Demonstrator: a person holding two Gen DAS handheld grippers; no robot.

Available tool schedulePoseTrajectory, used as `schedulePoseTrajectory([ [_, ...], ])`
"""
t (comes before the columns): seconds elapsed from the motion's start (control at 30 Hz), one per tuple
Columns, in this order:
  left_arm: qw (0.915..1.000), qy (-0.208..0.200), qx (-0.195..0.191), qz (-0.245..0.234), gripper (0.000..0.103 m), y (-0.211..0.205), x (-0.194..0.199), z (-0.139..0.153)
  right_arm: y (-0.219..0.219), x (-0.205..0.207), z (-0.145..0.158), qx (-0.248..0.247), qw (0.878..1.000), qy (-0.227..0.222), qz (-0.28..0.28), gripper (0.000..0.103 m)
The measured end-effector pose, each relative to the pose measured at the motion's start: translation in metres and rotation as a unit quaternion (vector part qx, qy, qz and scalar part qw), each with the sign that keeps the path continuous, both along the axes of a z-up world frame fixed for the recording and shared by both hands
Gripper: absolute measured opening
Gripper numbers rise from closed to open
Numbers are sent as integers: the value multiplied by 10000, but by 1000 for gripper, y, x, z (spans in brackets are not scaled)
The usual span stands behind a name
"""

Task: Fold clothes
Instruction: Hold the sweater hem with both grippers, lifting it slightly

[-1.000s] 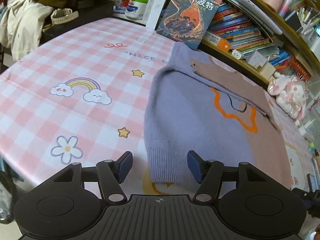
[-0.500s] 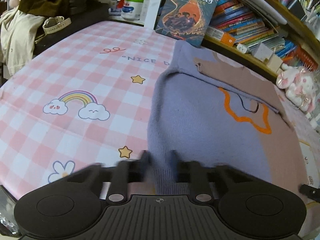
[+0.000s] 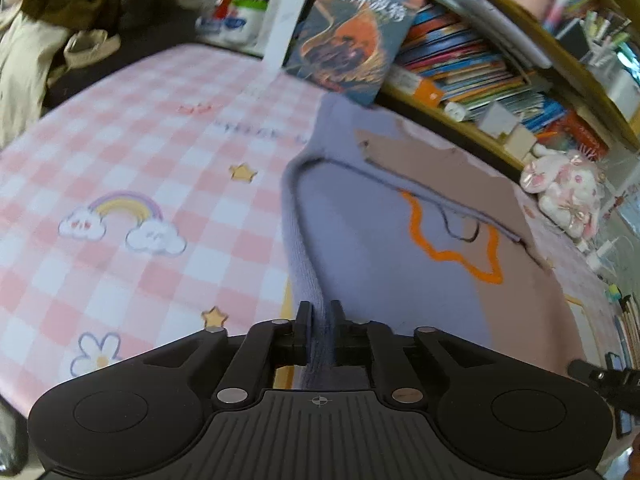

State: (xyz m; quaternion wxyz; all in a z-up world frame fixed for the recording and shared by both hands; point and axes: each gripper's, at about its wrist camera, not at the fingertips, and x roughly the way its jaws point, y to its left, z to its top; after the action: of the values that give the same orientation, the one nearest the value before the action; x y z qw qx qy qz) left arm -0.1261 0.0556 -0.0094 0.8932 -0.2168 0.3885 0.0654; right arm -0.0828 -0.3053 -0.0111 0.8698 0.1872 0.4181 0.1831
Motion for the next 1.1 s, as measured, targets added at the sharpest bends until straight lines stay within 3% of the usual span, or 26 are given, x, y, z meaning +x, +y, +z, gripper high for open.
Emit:
schedulePoseTrajectory([
  [0.1,9997,197,-152,-22,37,4,0,-6,-1,2,-8,-15,9997,230,-112,15],
  [0.2,9992,299,-251,-63,40,5,-1,-12,-4,4,-14,20,9988,433,-244,21],
  [0.3,9991,267,-295,-126,36,5,2,-13,-5,5,-19,71,9978,578,-313,24],
  [0.37,9992,250,-267,-163,22,5,4,-13,-3,7,-22,69,9974,650,-303,24],
  [0.4,9992,252,-266,-181,4,5,4,-13,-1,8,-23,62,9975,654,-273,24],
  [0.43,9992,241,-258,-199,4,5,5,-13,1,8,-23,44,9977,636,-230,22],
  [0.47,9995,138,-204,-212,4,5,4,-9,3,9,-23,25,9979,616,-186,14],
  [0.6,9982,-464,135,-364,4,0,-5,15,2,0,-1,95,9998,-19,-151,11],
  [0.7,9990,-251,-36,-378,5,3,-1,8,-1,0,8,244,9995,-176,-97,11],
  [0.87,9987,123,-433,-223,9,13,-2,-10,2,6,-9,84,9995,282,-146,11],
  [0.97,9975,289,-617,-158,19,17,0,-16,1,7,-20,47,9981,544,-272,17],
  [1.1,9968,214,-759,-162,23,19,-3,-19,-2,6,-25,94,9973,637,-340,20],
])
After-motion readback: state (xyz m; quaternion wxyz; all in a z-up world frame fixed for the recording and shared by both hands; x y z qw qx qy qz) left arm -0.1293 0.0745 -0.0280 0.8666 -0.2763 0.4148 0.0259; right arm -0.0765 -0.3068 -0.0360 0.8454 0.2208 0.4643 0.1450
